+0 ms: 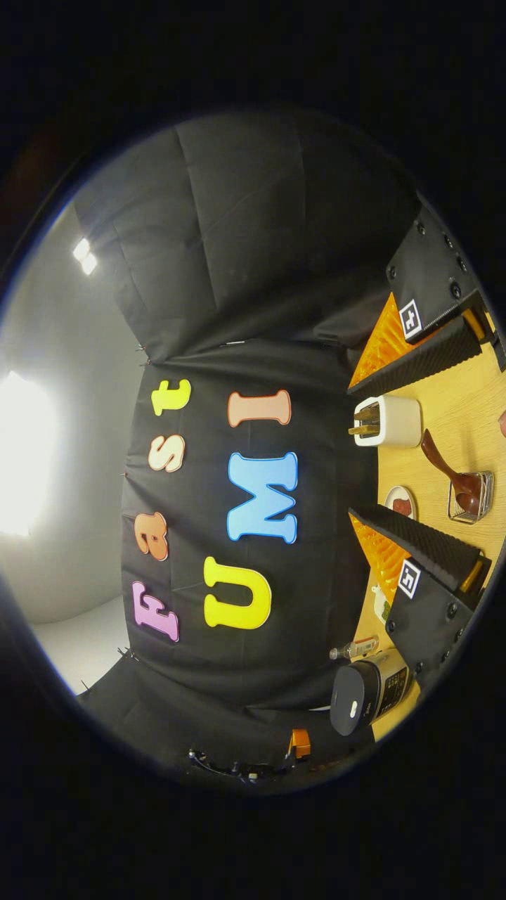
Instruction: Close the left gripper, press the button to open the rice cooker; take a wooden spoon from the chopstick holder with the right hand, scoop a spoonful of rice and pour it into the rice cooker, then put the wooden spoon back into the chopstick holder.
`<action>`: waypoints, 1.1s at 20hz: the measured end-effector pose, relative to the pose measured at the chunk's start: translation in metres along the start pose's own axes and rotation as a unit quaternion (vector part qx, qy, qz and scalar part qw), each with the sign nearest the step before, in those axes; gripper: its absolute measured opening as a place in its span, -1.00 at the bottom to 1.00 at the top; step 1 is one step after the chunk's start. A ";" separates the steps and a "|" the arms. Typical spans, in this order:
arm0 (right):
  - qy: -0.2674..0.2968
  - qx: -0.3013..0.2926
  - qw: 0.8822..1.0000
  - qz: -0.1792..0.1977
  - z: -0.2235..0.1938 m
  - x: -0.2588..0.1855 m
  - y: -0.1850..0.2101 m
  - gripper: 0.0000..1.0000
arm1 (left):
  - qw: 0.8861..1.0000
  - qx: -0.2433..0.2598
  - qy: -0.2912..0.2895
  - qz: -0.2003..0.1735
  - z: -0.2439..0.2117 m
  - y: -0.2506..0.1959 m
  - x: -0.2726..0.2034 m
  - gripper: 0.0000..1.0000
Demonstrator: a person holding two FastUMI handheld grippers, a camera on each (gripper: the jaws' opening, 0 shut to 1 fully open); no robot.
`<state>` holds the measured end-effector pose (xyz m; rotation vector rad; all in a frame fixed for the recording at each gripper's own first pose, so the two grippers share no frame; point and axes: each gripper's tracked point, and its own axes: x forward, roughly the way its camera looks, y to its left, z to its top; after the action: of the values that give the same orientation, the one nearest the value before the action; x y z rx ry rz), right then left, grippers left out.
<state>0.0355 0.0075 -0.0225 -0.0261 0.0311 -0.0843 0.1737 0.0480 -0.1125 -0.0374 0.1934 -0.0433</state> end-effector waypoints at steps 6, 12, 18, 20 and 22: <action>0.008 -0.011 1.000 -0.017 -0.002 0.002 0.009 0.95 | 0.999 -0.021 0.047 -0.013 -0.054 0.003 0.031 -0.98; 0.021 -0.018 0.999 -0.022 -0.006 0.006 0.023 0.95 | 0.996 -0.026 0.085 -0.031 -0.098 -0.006 0.045 -0.98; 0.026 -0.024 0.999 -0.021 -0.006 0.006 0.028 0.95 | 0.993 -0.031 0.109 -0.041 -0.123 -0.014 0.050 -0.98; 0.024 -0.025 0.999 -0.020 -0.004 0.007 0.029 0.94 | 0.993 -0.029 0.106 -0.040 -0.124 -0.015 0.050 -1.00; 0.023 -0.028 0.999 -0.018 -0.002 0.007 0.030 0.94 | 0.992 -0.036 0.116 -0.037 -0.132 -0.015 0.046 -1.00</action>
<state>0.0447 0.0367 -0.0253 -0.0803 0.0793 -0.1206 0.1930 0.0265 -0.2503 -0.1122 0.4255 -0.1145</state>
